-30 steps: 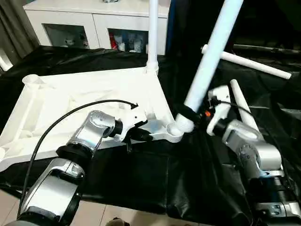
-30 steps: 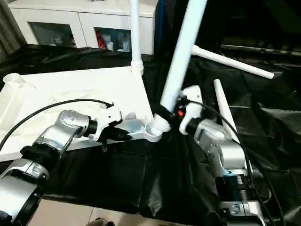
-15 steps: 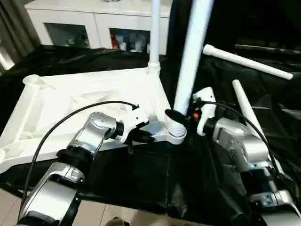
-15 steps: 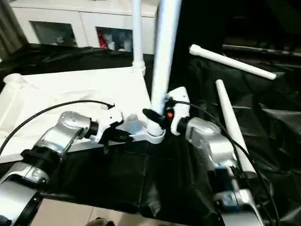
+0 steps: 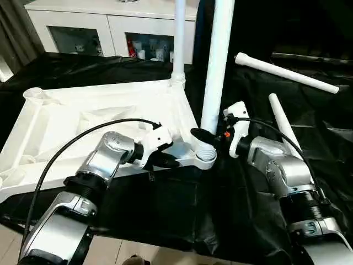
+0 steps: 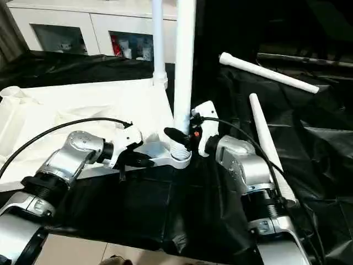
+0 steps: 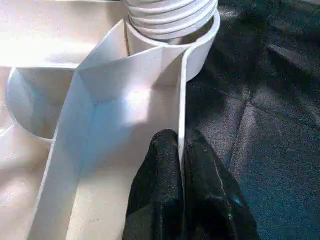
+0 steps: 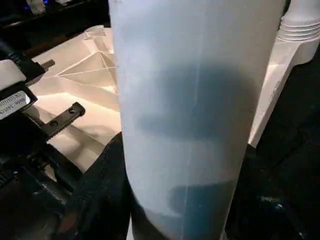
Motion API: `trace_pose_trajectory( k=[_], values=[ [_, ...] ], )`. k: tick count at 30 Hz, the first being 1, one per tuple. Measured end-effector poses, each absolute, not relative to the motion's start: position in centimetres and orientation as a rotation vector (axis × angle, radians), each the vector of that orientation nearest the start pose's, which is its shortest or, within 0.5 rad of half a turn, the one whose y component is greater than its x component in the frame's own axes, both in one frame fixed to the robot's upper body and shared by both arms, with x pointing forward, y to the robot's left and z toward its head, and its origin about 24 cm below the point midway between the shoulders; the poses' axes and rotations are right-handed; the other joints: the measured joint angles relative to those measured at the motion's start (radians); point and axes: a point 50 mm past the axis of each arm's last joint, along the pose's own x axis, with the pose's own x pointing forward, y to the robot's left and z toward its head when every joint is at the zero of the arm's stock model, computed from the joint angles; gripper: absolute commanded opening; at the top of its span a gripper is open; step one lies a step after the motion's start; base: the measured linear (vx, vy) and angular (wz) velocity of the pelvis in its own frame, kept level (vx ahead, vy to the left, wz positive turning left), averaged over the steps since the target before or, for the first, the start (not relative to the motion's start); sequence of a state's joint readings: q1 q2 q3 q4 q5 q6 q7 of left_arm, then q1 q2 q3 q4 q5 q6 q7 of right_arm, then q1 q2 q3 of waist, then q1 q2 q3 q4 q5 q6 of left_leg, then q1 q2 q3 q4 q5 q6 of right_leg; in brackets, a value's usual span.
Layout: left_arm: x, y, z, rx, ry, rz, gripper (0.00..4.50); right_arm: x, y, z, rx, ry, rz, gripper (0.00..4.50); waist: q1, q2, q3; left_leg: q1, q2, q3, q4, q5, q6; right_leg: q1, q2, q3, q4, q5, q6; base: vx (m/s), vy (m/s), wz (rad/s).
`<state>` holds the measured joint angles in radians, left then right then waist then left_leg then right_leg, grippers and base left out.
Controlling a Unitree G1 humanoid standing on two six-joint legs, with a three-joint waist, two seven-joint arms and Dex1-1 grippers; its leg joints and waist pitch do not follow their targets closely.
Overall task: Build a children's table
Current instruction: Insert table leg to table base
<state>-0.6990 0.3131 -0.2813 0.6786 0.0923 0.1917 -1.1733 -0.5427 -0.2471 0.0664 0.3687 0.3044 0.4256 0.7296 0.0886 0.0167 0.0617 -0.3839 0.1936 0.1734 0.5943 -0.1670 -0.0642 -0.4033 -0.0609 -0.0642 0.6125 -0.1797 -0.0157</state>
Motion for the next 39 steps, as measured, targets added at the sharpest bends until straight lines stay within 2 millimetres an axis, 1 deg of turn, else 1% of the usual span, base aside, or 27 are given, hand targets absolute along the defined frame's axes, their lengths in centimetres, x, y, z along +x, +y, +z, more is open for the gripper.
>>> trace_pose_trajectory(
  k=[2,8,14,17,22,30,34,39],
  values=[
    [33.3,12.1,5.9,0.415,0.523,-1.279,0.00,33.0,-12.7,7.8,0.109,0.275,0.847,1.91,0.002,0.000,0.000,0.000,0.000,0.000,0.000,0.000,0.000,0.000,0.000,0.000,0.000,0.000,0.000,0.000,0.000,0.00],
    [33.3,11.9,5.9,0.413,0.520,-1.274,0.00,32.6,-12.9,7.6,0.113,0.243,0.841,1.91,0.006,0.000,0.000,0.000,0.000,0.000,0.000,0.000,0.000,0.000,0.000,0.000,0.000,0.000,0.000,0.000,0.000,0.00],
    [33.5,11.6,5.8,0.410,0.515,-1.266,0.00,32.2,-13.4,6.9,0.175,0.179,0.791,1.91,0.010,0.000,0.000,0.001,0.000,0.000,0.001,0.000,0.000,0.001,0.000,0.000,0.001,0.000,0.000,0.000,0.000,0.00],
    [33.5,11.3,5.7,0.407,0.512,-1.258,0.00,31.8,-13.6,6.3,0.214,0.148,0.758,1.91,0.012,0.002,-0.001,0.001,0.000,0.000,0.001,0.000,0.000,0.001,-0.001,0.000,0.001,0.000,0.000,0.000,0.000,0.00],
    [33.5,11.2,5.6,0.404,0.513,-1.255,0.00,31.3,-13.6,5.6,0.228,0.090,0.726,1.91,0.013,0.004,-0.003,0.001,0.000,0.000,0.001,0.000,0.000,0.001,-0.001,0.000,0.001,0.000,0.000,0.000,0.000,0.00],
    [33.6,11.2,5.5,0.400,0.516,-1.248,0.00,30.6,-13.4,5.0,0.127,0.035,0.724,1.91,0.012,0.006,-0.004,0.002,-0.001,0.000,0.001,0.000,0.000,0.003,-0.001,0.000,0.000,0.000,0.000,0.000,0.000,0.00],
    [33.6,11.3,5.4,0.402,0.518,-1.245,0.00,30.6,-13.2,5.1,0.056,0.037,0.759,1.91,0.009,0.006,-0.005,0.004,0.000,0.000,0.001,0.000,0.000,0.004,-0.001,0.000,0.000,0.000,0.000,0.000,0.000,0.00],
    [33.6,11.6,5.4,0.408,0.516,-1.247,0.00,30.8,-13.1,5.4,0.031,0.055,0.804,1.91,0.003,0.005,-0.005,0.004,0.000,0.000,0.001,0.000,0.000,0.004,-0.001,0.000,0.000,0.000,0.000,0.000,0.000,0.00]
  ],
)
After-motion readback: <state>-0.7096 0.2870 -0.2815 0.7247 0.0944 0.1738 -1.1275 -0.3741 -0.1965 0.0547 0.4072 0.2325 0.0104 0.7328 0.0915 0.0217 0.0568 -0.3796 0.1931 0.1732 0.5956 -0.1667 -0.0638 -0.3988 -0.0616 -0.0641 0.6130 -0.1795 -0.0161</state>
